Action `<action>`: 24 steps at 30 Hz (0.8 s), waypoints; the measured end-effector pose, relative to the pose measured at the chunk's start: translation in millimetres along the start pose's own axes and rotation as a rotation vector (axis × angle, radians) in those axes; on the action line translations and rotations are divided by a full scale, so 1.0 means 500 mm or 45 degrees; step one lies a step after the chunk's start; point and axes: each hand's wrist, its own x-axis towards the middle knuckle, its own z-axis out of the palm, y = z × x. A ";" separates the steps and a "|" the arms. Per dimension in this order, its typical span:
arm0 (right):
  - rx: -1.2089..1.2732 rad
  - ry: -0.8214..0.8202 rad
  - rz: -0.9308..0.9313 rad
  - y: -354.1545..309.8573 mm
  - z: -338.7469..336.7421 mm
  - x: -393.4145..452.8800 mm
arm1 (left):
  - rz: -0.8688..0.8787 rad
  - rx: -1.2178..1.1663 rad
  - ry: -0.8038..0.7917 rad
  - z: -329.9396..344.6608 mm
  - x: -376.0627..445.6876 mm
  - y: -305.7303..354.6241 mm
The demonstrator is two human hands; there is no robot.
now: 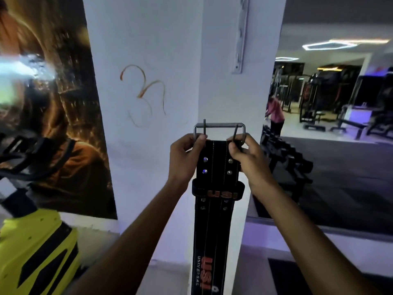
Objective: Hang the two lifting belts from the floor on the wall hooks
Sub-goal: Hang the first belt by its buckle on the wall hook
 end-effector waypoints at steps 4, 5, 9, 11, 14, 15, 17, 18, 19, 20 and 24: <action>0.103 0.100 -0.048 -0.066 0.019 0.064 | -0.002 -0.084 -0.124 0.004 0.073 0.050; 0.127 0.118 -0.054 -0.079 0.021 0.080 | -0.016 -0.091 -0.187 0.008 0.091 0.059; 0.127 0.135 -0.063 -0.132 0.014 0.144 | -0.003 -0.153 -0.185 0.043 0.154 0.093; 0.099 0.116 -0.121 -0.161 0.000 0.181 | 0.006 -0.196 -0.122 0.071 0.187 0.123; 0.009 0.178 -0.267 -0.203 -0.024 0.220 | 0.051 -0.248 -0.099 0.112 0.231 0.170; -0.026 0.207 -0.318 -0.212 -0.033 0.227 | 0.075 -0.250 -0.106 0.126 0.246 0.183; -0.020 0.243 -0.379 -0.214 -0.048 0.229 | 0.110 -0.262 -0.116 0.153 0.270 0.206; 0.004 0.251 -0.401 -0.210 -0.056 0.224 | 0.121 -0.274 -0.117 0.166 0.281 0.216; 0.016 0.258 -0.415 -0.199 -0.065 0.221 | 0.131 -0.281 -0.115 0.179 0.291 0.226; 0.026 0.260 -0.419 -0.186 -0.074 0.216 | 0.145 -0.281 -0.113 0.191 0.299 0.236; 0.182 0.208 -0.388 -0.133 -0.101 0.194 | 0.184 -0.238 -0.124 0.230 0.323 0.252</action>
